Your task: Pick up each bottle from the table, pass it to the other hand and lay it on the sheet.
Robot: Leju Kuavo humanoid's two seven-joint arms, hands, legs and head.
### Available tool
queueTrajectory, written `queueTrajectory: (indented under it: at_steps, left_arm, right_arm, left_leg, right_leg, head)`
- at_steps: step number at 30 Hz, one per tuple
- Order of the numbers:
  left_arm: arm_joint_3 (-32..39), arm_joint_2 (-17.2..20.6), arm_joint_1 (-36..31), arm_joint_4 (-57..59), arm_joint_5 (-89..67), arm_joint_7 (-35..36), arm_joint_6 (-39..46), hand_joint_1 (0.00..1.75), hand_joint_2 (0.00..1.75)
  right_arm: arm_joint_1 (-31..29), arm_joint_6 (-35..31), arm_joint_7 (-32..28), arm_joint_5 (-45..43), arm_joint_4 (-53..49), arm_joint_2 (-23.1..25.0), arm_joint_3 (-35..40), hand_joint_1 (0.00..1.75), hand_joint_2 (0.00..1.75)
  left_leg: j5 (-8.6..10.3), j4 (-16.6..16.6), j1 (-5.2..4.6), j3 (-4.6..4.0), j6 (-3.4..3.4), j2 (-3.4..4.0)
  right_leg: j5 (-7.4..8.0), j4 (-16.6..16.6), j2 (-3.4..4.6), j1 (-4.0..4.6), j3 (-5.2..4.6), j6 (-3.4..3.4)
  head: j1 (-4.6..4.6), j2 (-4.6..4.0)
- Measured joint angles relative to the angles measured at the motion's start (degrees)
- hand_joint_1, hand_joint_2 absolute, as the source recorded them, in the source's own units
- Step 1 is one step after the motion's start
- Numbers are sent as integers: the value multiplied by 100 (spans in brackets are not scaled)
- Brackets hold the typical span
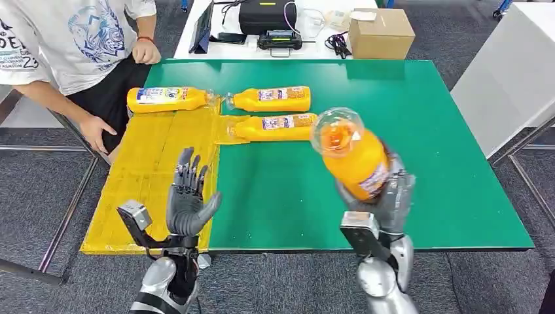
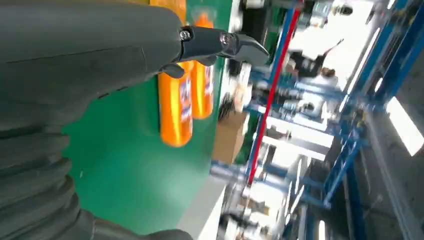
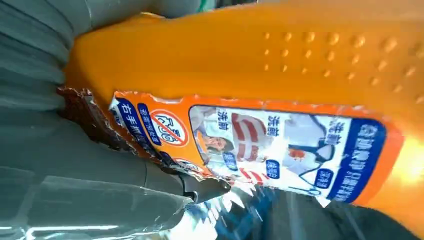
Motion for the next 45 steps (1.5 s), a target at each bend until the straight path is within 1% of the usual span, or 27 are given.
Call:
queueTrajectory:
  at_steps: [4, 10, 18, 33, 39, 45]
  left_arm:
    - [-179, 0, -8, 9, -43, 7, -288, 0, 175]
    - [-319, 0, -9, 11, -98, -24, -386, 0, 175]
    - [-368, 2, -9, 11, -98, -24, -386, 0, 175]
    - [-368, 2, -9, 11, -98, -24, -386, 0, 175]
    - [-372, 2, -9, 11, -127, -24, -526, 0, 175]
    - [-396, 2, -16, 42, -103, 48, -679, 0, 175]
  right_arm:
    - [-69, 331, -161, -399, 859, 288, 144, 175, 175]
    - [-134, 448, -242, -535, 1533, 502, 223, 175, 175]
    - [-177, 459, -247, -541, 1765, 559, 223, 175, 175]
    - [-203, 461, -251, -546, 1905, 566, 223, 175, 175]
    - [-262, 793, -177, -740, 1975, 607, 225, 175, 175]
    - [-384, 909, -144, -725, 2128, 679, 286, 175, 175]
  left_leg:
    - [1, 0, 2, 0, 0, 0]
    - [0, 0, 1, -2, 0, -3]
    - [0, 0, -1, -1, 0, -3]
    - [0, 0, 0, -1, 0, -2]
    - [0, 0, 0, -1, 0, -2]
    - [0, 0, 0, -2, 0, -2]
  right_leg:
    - [0, 1, 0, 1, -1, 0]
    - [-1, 1, -1, 0, 0, -1]
    - [-1, 0, -1, -1, 0, -1]
    - [-1, 0, -1, -1, 0, -1]
    - [-1, 0, 0, 0, -1, -1]
    - [-1, 1, 0, 0, 0, -1]
  head:
    - [2, 0]
    - [4, 0]
    - [2, 0]
    - [2, 0]
    - [2, 0]
    - [2, 0]
